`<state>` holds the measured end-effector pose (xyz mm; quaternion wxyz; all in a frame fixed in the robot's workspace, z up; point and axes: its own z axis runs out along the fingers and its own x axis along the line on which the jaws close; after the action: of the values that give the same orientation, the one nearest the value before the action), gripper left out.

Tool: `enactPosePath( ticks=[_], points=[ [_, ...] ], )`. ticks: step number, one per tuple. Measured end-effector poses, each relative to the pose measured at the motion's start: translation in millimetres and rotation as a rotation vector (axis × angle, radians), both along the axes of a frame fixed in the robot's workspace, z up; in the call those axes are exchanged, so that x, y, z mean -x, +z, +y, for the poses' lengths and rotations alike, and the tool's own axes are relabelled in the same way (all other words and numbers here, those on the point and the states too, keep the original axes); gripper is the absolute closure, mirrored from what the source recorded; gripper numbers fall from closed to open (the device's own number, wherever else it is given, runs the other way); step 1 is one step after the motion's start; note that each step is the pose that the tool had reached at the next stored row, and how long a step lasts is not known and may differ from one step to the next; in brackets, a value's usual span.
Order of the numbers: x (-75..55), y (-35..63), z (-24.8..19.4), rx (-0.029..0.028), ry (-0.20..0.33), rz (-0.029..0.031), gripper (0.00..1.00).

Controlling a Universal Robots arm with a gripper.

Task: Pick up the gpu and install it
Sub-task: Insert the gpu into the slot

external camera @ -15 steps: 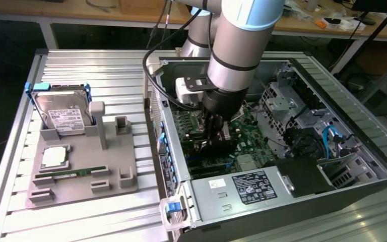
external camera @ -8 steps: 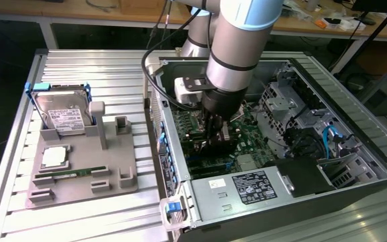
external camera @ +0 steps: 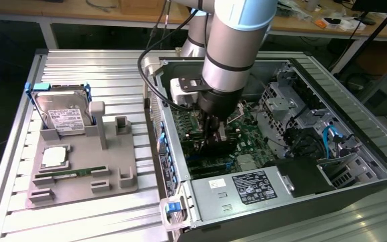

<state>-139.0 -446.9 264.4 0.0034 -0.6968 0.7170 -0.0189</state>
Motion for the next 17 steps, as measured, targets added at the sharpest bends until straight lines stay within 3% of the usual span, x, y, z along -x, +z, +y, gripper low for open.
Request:
enactPosePath(
  ticks=[2,5,15,17],
  points=[
    [2.4,0.3,0.3,-0.0010,0.000,-0.0027,0.74],
    [12.0,3.0,0.3,-0.0006,0.000,-0.0127,0.74],
    [11.7,0.8,-0.7,-0.0004,0.000,-0.0126,0.74],
    [11.7,0.6,-0.6,-0.0007,0.000,-0.0131,0.66]
  ],
)
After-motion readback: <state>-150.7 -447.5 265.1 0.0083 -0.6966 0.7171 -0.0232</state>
